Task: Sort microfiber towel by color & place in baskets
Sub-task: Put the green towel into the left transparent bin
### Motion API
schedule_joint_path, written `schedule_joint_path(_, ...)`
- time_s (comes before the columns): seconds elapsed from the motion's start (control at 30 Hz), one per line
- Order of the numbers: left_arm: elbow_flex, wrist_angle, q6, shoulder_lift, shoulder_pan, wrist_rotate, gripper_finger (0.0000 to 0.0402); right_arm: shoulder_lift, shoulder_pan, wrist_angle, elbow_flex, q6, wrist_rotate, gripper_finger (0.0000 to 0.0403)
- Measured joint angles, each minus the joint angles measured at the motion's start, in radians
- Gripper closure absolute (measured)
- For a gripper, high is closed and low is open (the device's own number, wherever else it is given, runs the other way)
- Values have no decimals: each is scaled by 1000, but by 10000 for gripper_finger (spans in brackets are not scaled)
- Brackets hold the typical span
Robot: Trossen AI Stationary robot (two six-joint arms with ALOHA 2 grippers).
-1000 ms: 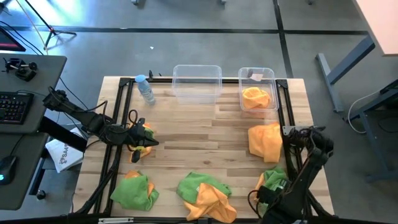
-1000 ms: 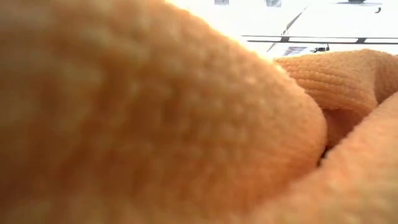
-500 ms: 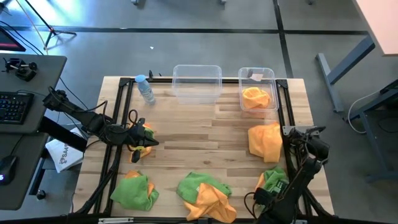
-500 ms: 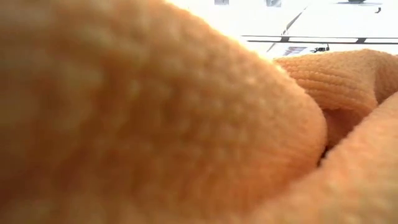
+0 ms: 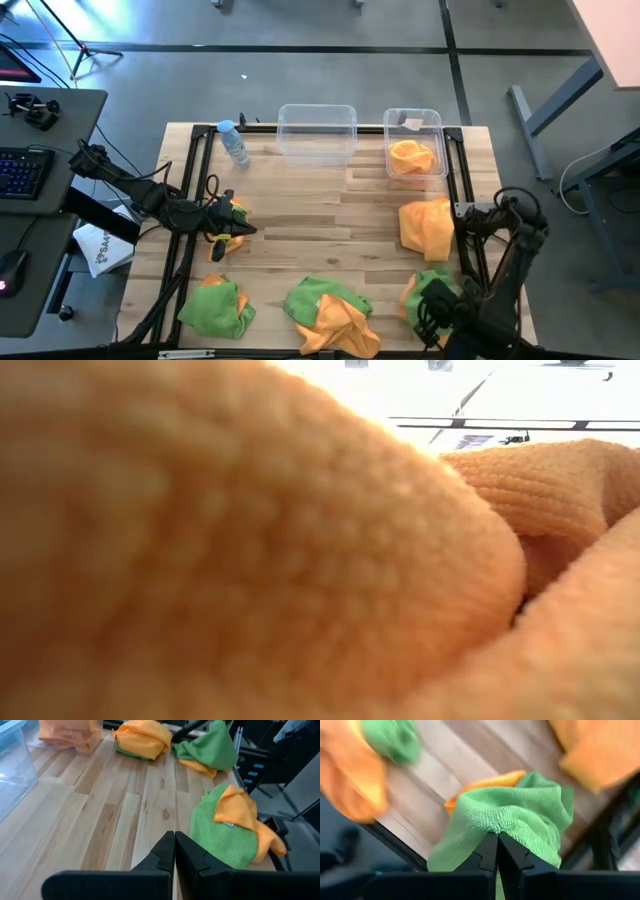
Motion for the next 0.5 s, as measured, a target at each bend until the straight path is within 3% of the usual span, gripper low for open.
schedule_joint_path(0.23,0,12,0,-1,0,0,401,-68,-23,1,0,13,330,402)
schedule_joint_path(0.33,0,22,0,-1,0,0,401,-92,-35,1,0,-13,333,402)
schedule_joint_path(0.5,0,33,0,-1,0,0,401,-121,-25,1,0,1,195,403)
